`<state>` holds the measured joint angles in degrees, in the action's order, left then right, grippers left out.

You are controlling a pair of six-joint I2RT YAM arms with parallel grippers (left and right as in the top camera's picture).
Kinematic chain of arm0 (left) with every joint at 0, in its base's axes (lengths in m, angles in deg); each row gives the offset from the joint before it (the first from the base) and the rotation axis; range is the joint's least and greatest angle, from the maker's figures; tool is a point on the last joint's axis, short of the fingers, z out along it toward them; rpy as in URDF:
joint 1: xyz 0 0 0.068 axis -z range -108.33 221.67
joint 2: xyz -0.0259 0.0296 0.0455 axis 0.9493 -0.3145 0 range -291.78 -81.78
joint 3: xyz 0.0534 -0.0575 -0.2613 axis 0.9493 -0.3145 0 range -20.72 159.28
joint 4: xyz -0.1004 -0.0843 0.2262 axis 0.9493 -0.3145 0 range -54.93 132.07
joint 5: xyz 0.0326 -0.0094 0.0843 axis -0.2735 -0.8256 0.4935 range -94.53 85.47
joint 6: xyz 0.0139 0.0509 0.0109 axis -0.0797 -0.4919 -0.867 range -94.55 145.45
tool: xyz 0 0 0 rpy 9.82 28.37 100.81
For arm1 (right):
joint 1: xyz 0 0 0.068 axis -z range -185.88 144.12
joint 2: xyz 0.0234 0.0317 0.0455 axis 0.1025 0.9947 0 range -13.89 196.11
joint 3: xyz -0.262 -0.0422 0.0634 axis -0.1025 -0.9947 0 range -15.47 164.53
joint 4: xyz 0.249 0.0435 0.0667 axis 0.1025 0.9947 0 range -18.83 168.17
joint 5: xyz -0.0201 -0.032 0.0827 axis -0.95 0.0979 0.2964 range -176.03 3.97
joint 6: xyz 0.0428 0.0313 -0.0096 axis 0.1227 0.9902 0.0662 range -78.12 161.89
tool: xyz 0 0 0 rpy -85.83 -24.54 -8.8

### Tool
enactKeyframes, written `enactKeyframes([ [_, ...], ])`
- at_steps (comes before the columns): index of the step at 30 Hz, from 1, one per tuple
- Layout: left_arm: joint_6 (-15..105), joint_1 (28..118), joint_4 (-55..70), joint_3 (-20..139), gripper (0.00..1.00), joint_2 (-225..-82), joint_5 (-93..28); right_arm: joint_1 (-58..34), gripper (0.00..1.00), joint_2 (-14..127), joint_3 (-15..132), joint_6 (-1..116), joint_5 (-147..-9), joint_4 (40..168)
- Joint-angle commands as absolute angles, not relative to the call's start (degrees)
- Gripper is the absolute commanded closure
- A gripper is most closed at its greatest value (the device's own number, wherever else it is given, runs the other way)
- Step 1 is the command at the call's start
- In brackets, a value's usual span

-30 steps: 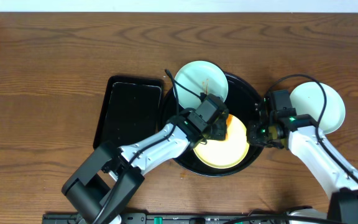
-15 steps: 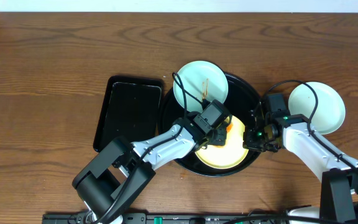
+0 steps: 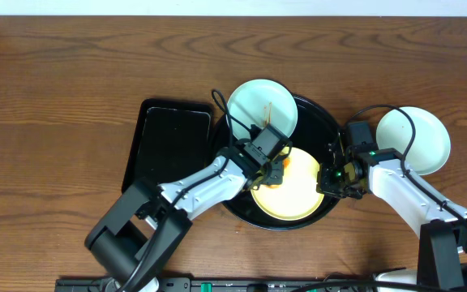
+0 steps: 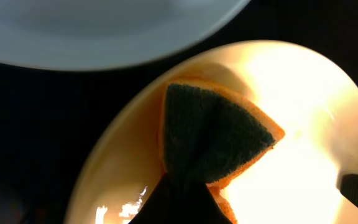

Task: Clean dirty plates on tray and stack at the side
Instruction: 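Scrub the sauce on the yellow plate with the held sponge, then return the sponge with the left gripper into the black basin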

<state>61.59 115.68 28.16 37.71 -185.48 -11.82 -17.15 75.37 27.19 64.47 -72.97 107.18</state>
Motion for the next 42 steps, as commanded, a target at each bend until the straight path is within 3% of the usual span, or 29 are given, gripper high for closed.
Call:
enactKeyframes([
  [1,61.0,115.0,27.2,36.9,0.93,-182.1,-9.4,-17.4,0.99,76.1,26.7,65.6,-80.2,107.9],
  [14,55.5,112.0,17.3,36.9,0.93,-168.3,-0.2,-17.4,0.99,76.1,26.7,65.6,-79.9,106.0],
  [24,54.9,97.8,9.5,36.8,0.93,-167.2,1.4,-17.5,0.99,76.1,26.7,65.4,-79.5,105.7],
  [28,49.3,91.6,10.0,35.5,0.92,-168.0,-3.1,-17.5,0.99,76.1,26.7,65.4,-79.5,105.7],
  [36,35.6,78.9,15.7,32.4,0.93,-173.9,-26.7,-17.5,0.99,76.1,26.7,65.4,-79.6,105.8],
  [42,30.4,72.4,18.1,32.4,0.93,-181.6,-36.1,-17.5,0.99,76.1,26.7,65.4,-79.6,105.9],
])
